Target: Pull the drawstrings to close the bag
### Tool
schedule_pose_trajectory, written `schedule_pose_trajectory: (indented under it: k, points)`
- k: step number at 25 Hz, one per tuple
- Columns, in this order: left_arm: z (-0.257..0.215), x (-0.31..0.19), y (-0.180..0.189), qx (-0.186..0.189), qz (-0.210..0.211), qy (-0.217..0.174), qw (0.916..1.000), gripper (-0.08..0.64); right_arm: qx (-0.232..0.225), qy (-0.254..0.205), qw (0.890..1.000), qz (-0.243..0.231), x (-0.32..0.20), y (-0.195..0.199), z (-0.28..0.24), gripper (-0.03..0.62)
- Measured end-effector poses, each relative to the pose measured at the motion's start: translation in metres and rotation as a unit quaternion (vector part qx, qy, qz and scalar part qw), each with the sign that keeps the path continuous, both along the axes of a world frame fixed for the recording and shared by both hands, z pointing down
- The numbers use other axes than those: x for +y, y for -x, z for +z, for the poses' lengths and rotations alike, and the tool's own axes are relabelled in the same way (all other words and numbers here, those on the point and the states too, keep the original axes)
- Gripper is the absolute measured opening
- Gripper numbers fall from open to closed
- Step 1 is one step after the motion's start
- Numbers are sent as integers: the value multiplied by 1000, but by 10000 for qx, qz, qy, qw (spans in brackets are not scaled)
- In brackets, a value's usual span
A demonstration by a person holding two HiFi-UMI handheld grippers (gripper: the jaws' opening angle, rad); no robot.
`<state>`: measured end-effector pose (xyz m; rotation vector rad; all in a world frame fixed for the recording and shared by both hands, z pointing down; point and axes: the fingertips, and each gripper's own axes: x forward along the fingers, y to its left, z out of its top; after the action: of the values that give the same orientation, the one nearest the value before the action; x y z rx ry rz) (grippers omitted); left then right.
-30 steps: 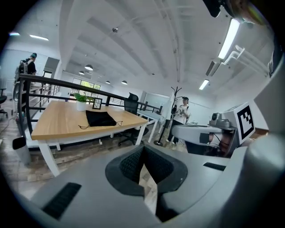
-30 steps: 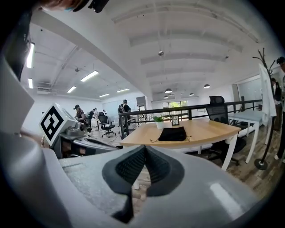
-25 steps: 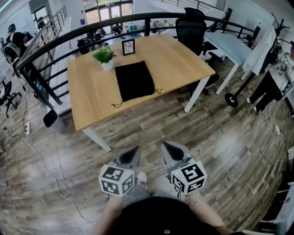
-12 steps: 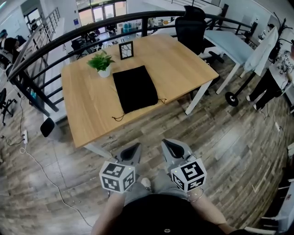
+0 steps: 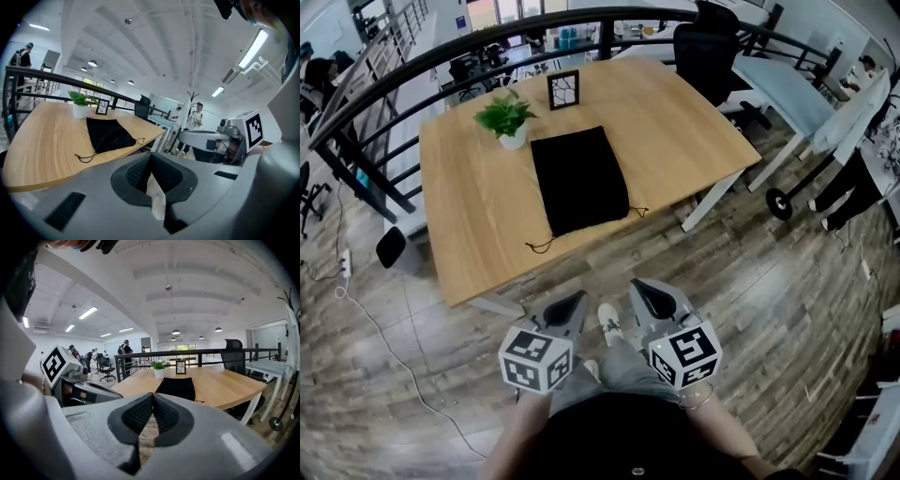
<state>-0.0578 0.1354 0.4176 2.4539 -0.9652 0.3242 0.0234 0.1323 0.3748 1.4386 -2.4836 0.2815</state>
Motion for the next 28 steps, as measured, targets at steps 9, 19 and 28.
schedule_pose_trajectory:
  k: [9,19,28]
  points:
    - [10,-84,-6,-36,-449,85,9989,14,-30,115,9992,-374,-97,-12,12,-1]
    - [20,-167,-7,-295,-1062,255,9936,14,-30,434,9935,-1048,-198,-19,32,0]
    - [27,-211,-14,-474,-1422,320,9882,14,-111,547,9879,-1450,-245,-35,40,-1]
